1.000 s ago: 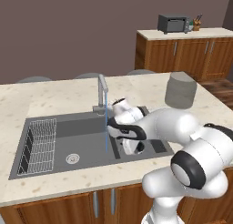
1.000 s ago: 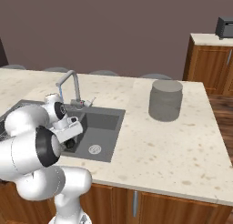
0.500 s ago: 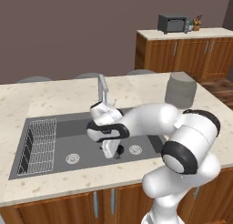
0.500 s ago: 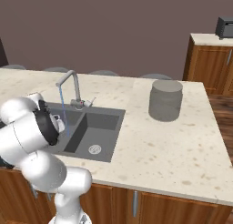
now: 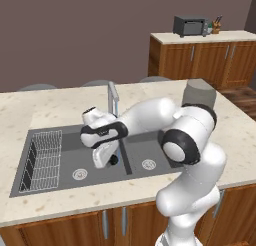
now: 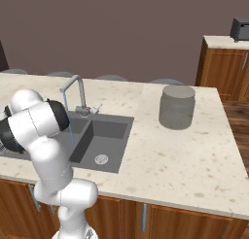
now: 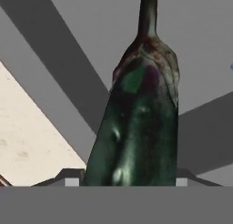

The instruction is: Turn on the sink faucet. Then move the eggplant from the counter to the sink. Turn off the sink. Move the vegetable from the sink to the pot next to the stove. Finally move the pot to the front right burner.

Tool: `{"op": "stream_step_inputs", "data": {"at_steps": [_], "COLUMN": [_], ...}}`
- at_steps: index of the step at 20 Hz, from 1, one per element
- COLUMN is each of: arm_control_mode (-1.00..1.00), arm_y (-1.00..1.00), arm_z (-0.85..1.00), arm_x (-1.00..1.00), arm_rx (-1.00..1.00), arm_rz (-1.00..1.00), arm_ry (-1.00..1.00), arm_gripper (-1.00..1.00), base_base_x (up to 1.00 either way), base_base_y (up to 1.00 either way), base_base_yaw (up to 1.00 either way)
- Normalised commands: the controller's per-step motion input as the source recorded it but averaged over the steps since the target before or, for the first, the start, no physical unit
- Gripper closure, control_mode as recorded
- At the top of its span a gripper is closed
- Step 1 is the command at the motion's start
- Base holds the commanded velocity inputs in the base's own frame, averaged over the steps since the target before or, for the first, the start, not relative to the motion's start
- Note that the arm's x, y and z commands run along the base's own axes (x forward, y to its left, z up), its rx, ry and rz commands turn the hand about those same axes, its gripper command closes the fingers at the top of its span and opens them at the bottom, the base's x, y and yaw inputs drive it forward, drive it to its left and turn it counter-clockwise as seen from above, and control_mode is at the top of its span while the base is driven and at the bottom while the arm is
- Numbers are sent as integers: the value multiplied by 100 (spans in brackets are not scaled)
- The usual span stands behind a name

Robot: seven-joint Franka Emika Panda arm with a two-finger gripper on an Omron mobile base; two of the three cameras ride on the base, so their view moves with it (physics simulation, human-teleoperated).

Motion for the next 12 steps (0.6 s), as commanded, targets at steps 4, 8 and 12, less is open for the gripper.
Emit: {"op": "stream_step_inputs", "data": {"at_steps": [4, 8, 12], "arm_control_mode": [-100, -100, -100], "arm_y": [36, 17, 2], "arm_z": [-9, -14, -24], "arm_x": [42, 31, 30], "arm_rx": [2, -1, 0], "arm_rz": [-10, -6, 0], "arm_ry": [0, 0, 0], "arm_gripper": [100, 100, 100], "base_base_x": [0, 0, 0], "base_base_y": [0, 0, 0], "base_base_yaw": [0, 0, 0]}}
